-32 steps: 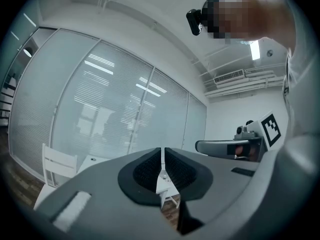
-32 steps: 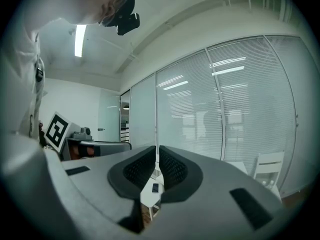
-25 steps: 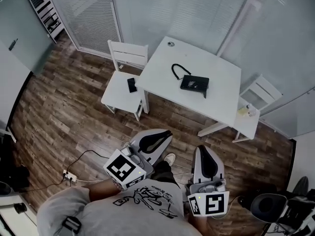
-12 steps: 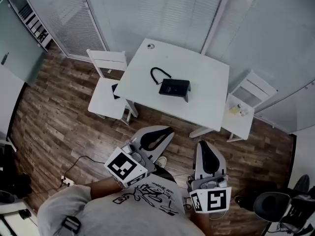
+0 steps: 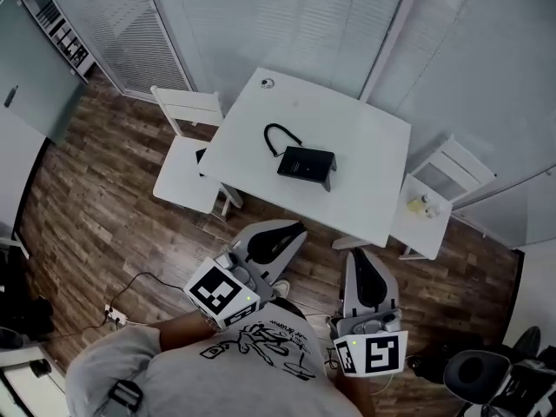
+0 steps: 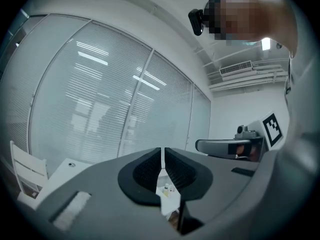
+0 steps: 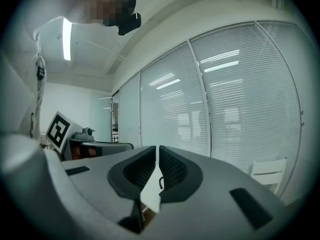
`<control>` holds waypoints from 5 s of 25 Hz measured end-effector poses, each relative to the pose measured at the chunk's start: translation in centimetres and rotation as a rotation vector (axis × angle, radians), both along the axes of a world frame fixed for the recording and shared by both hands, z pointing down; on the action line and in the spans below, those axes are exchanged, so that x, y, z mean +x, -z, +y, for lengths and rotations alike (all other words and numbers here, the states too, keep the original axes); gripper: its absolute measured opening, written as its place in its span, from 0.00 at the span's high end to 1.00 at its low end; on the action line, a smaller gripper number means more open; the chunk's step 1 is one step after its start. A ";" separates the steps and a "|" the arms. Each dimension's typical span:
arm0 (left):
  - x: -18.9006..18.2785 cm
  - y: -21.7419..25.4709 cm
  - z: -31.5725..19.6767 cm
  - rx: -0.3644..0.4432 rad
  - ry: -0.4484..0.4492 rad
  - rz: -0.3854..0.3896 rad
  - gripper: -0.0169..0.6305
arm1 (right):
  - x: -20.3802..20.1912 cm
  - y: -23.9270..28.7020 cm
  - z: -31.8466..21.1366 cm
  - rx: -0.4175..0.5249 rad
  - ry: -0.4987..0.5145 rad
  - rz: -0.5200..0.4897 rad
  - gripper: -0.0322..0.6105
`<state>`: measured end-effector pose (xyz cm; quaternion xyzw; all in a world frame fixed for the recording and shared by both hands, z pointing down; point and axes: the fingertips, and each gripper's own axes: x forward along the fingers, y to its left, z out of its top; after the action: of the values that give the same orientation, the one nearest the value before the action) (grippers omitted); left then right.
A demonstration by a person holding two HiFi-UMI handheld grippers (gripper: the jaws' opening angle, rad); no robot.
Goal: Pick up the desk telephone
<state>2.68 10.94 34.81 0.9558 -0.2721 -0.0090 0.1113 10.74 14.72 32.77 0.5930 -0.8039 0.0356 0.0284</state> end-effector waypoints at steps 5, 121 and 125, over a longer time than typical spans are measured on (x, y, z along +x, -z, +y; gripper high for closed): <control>-0.2 -0.1 -4.0 0.006 0.011 0.012 0.94 | -0.3 0.1 -3.8 0.007 0.014 0.013 0.92; 0.4 -45.4 -29.4 -0.961 -0.103 -0.238 0.56 | 4.0 -42.8 -29.2 -0.851 0.064 -0.367 0.63; 0.3 -45.2 -29.2 -0.967 -0.098 -0.246 0.56 | 3.9 -42.6 -29.0 -0.856 0.060 -0.359 0.63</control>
<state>2.98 -18.27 80.03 0.8004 -0.2113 0.2361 0.5088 14.66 -14.33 75.40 0.4891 -0.7258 0.4654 0.1319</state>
